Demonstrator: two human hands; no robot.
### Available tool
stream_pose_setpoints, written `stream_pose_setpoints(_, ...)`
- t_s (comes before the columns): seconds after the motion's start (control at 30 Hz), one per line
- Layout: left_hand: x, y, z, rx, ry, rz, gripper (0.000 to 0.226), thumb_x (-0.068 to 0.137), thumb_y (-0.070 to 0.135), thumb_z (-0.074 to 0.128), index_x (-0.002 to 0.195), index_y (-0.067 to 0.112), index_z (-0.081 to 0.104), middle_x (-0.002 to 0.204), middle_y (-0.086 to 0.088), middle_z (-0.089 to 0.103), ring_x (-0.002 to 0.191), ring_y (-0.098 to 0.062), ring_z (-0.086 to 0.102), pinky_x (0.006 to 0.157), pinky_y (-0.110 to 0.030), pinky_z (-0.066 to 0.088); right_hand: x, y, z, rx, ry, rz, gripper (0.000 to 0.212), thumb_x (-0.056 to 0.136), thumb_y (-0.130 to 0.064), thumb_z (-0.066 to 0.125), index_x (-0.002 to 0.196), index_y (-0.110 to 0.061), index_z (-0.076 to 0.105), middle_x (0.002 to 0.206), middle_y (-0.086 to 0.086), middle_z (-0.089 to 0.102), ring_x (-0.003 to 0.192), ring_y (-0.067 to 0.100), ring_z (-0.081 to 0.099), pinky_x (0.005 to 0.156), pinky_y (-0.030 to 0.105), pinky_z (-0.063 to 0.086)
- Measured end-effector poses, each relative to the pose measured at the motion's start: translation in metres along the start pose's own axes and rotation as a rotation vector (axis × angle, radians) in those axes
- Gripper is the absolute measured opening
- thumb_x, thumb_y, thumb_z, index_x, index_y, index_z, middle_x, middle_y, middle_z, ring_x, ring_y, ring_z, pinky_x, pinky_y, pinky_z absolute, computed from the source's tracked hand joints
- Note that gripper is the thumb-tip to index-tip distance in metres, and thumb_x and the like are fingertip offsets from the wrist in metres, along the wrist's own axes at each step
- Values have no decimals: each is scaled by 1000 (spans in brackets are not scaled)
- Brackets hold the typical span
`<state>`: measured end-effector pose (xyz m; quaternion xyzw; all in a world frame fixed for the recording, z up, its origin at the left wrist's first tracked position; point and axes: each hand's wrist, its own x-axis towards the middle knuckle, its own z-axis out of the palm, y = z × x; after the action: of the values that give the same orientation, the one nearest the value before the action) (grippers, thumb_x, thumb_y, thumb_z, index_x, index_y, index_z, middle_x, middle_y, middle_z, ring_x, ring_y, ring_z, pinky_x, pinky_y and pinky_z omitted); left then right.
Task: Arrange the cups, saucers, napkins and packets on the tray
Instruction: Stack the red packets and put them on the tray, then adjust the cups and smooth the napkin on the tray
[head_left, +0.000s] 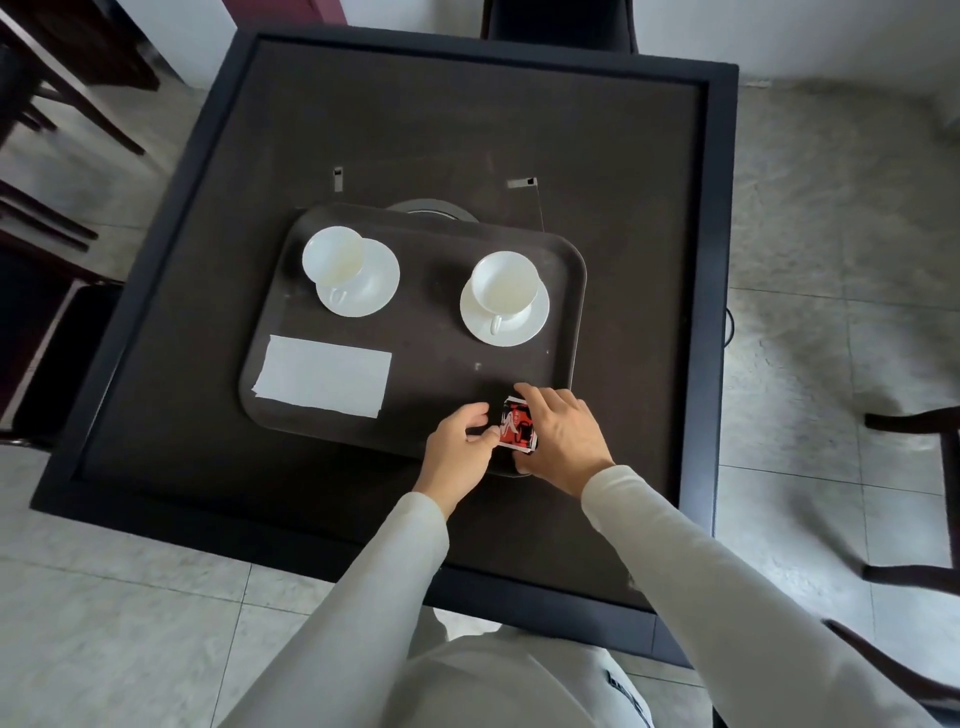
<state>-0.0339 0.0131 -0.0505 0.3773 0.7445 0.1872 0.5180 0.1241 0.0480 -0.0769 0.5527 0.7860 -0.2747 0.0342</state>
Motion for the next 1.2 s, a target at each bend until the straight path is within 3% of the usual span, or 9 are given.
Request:
stream_pose_setpoints(0.17,-3,-8,-26,55,10,51,41,102,22,59,143,24,55,137,3,63,108,-4,56,94,-25,48,-3,-5,1,39,28,32,96,73,-43,81,153,-19,33,145,3,52,133,27,44,111,39,37)
stream_pose_setpoints(0.37,6,-27,-84,153,100,164,33,101,16,58,134,19,62,127,3,67,106,-6,60,84,-13,44,1,-27,-1,121,171,103,83,76,-48,79,145,-14,48,144,5,53,133,29,46,110,42,39)
stream_pose_setpoints(0.5,21,-37,-131,164,166,224,26,100,14,58,123,17,69,120,6,69,100,-6,60,74,1,39,12,-57,-1,159,300,120,66,77,-38,82,132,-10,61,129,7,64,119,32,58,103,43,46)
stream_pose_setpoints(0.63,38,-37,-170,105,225,239,22,100,17,59,118,20,71,113,11,68,101,-6,61,70,6,38,31,-99,-6,247,325,156,53,82,-36,78,128,-14,63,120,4,67,107,27,62,93,39,53)
stream_pose_setpoints(0.73,50,-30,-196,12,233,239,20,100,21,60,116,23,72,113,14,69,97,0,62,73,2,43,57,-129,-18,313,302,139,46,89,-31,73,131,-17,61,124,3,66,108,23,63,94,38,53)
stream_pose_setpoints(0.83,55,-21,-214,-147,164,197,18,99,22,61,112,27,73,109,15,74,98,-3,67,86,-18,53,94,-159,-41,328,285,31,40,94,-20,68,134,-17,62,122,3,68,105,21,65,94,38,54)
stream_pose_setpoints(0.97,55,-2,-215,-534,-19,13,18,100,27,63,112,33,73,112,10,76,91,-9,75,68,-19,58,157,-192,-78,289,329,-92,40,96,-8,60,135,-15,65,119,6,72,104,29,65,93,38,52)
stream_pose_setpoints(1.07,59,14,-212,-844,-111,-118,23,101,32,62,123,31,68,121,10,70,98,-15,76,70,-24,60,202,-208,-100,253,271,-145,39,100,-14,56,138,-15,62,131,5,69,118,28,62,103,39,47)
stream_pose_setpoints(1.2,65,22,-206,-1137,-170,-170,41,100,32,62,140,32,53,138,9,59,110,-20,73,91,-41,59,240,-220,-102,255,132,-125,38,106,-28,46,140,-18,61,139,-1,64,128,23,57,104,26,39)
